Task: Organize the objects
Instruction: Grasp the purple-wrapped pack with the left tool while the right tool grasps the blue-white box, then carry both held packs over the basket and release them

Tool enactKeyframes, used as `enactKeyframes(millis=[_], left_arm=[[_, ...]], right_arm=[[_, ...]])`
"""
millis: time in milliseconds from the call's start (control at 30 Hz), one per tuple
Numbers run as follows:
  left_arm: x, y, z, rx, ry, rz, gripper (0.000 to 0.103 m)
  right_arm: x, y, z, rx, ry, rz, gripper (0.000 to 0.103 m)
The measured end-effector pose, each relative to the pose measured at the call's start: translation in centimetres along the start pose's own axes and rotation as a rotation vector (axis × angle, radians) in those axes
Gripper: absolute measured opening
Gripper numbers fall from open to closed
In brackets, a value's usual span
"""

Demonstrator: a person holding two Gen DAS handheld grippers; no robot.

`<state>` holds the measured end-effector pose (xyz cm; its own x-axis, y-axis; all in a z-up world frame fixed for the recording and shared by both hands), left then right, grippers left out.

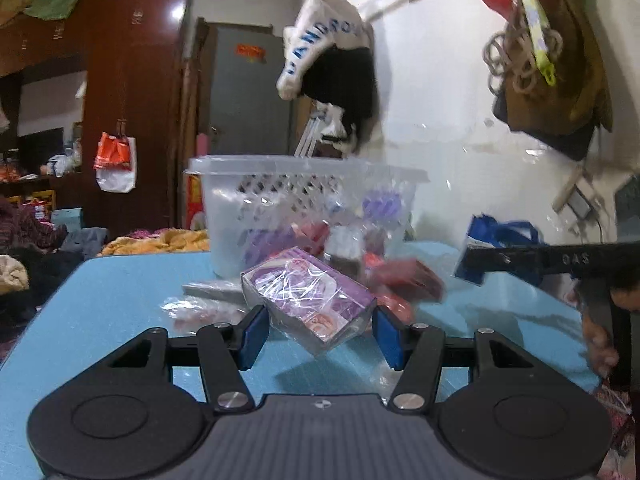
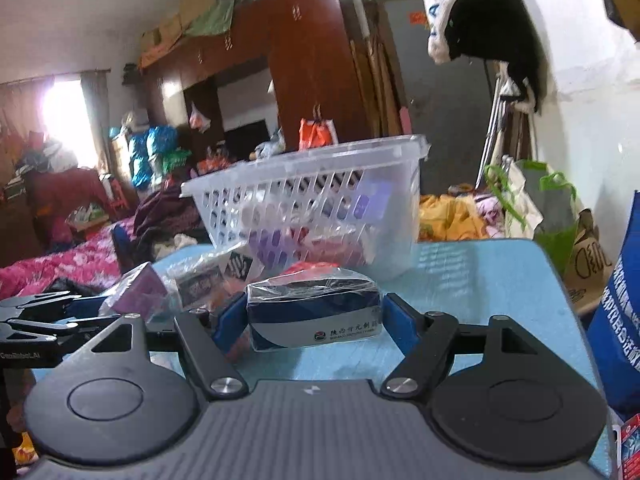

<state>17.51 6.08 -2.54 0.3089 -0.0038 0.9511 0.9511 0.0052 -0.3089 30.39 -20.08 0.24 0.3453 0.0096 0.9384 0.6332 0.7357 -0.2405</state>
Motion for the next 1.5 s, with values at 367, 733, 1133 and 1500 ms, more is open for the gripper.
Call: enactKeyframes(millis=[367,733,1133,1500], left_arm=[[2.2,-0.6,2.4,-0.006,-0.12,-0.087,0.061],[13.9,6.4,1.2,-0.123,-0.189,-0.065,0.061],[14.9,15.0,0.1,0.001,-0.17,0.1,0.061],[13.1,9.6,2.3,0.056,-0.102,0.018,0.094]], right_arm=[[1.0,-0.6,0.3,0.043,0.03,-0.066,0.076],[13.1,4.0,0.8,-0.1,-0.116,-0.128,0.075],[13.7,9.0,-1.8,-0.162,-0.181,-0.058,0.076],[9.3,2.6,-0.2,-0.166,-0.141,-0.078,0.103]])
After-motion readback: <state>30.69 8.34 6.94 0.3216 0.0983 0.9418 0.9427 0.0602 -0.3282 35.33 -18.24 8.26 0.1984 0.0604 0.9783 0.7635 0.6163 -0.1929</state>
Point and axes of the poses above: each gripper's, at about its wrist camera, not at the fingertips, and y roughly the way its jaws point, z to its left, x to its top, the point moved 8 cm from there along y, roughly the way its jaws point, and after that the axes turned 15 degrees about x, right-handed, at the moved point
